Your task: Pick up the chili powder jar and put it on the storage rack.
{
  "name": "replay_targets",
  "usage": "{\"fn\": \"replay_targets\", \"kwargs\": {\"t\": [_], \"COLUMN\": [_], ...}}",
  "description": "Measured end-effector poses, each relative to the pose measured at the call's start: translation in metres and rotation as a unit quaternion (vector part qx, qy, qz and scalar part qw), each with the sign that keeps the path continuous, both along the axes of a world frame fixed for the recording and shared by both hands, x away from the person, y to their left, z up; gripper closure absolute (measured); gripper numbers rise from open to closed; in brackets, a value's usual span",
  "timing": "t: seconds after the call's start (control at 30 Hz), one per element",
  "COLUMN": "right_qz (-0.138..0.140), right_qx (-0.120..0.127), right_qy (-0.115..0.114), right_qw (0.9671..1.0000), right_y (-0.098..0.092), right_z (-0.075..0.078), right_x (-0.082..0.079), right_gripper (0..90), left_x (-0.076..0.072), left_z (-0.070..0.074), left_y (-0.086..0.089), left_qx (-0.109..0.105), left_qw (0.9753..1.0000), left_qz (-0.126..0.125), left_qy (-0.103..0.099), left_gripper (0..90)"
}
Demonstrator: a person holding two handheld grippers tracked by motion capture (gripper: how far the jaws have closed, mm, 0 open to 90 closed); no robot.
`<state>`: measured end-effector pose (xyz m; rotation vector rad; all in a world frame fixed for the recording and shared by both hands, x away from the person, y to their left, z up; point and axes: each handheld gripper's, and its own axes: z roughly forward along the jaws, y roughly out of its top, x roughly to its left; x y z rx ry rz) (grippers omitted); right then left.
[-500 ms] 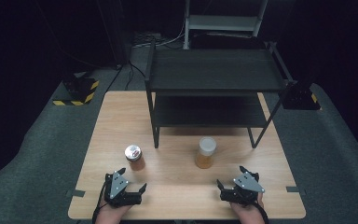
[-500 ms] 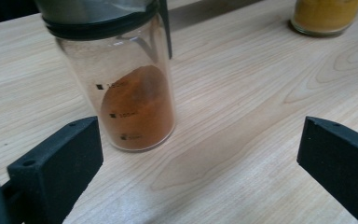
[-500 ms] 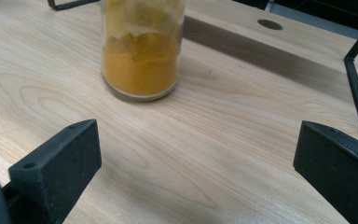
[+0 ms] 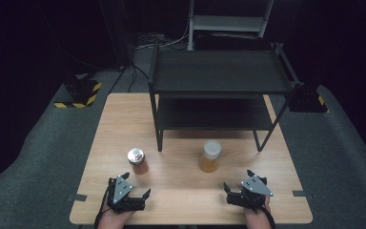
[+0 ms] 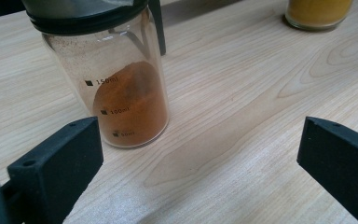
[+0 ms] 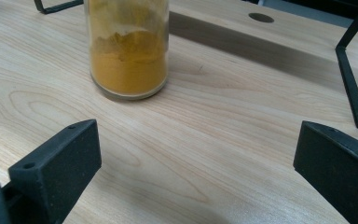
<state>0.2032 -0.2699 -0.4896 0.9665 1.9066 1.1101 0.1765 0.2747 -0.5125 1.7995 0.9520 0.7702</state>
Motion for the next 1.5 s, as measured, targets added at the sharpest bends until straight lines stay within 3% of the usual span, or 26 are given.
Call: {"fn": "replay_targets", "kwargs": {"t": [0.17, 0.47, 0.73, 1.0, 1.37, 1.5], "right_qz": [-0.005, -0.01, -0.009, -0.008, -0.014, -0.014], "right_qx": [0.014, 0.029, 0.034, 0.037, 0.002, -0.011], "right_qy": [-0.003, -0.001, 0.0, 0.0, 0.017, 0.023], "right_qw": [0.9999, 0.9995, 0.9994, 0.9993, 0.9998, 0.9996], "right_y": [-0.003, -0.007, -0.008, -0.01, -0.004, -0.002], "right_z": [-0.002, -0.003, -0.003, -0.003, 0.004, 0.007], "right_x": [-0.001, -0.001, -0.001, -0.001, 0.001, 0.003], "right_gripper": [0.0, 0.0, 0.0, 0.0, 0.0, 0.0], "left_x": [0.0, 0.0, 0.0, -0.003, 0.0, 0.003], "left_z": [0.001, 0.0, -0.004, -0.001, 0.008, 0.011], "left_y": [-0.001, 0.001, 0.007, 0.01, 0.012, 0.013], "left_qx": [0.007, 0.0, -0.028, -0.035, -0.023, -0.03], "left_qw": [1.0, 1.0, 0.9996, 0.9993, 0.9995, 0.9992], "left_qz": [-0.001, -0.001, 0.006, 0.014, 0.019, 0.022], "left_qy": [-0.001, 0.0, -0.003, -0.005, 0.008, 0.014], "left_gripper": [0.5, 0.5, 0.6, 0.6, 0.6, 0.6]}}
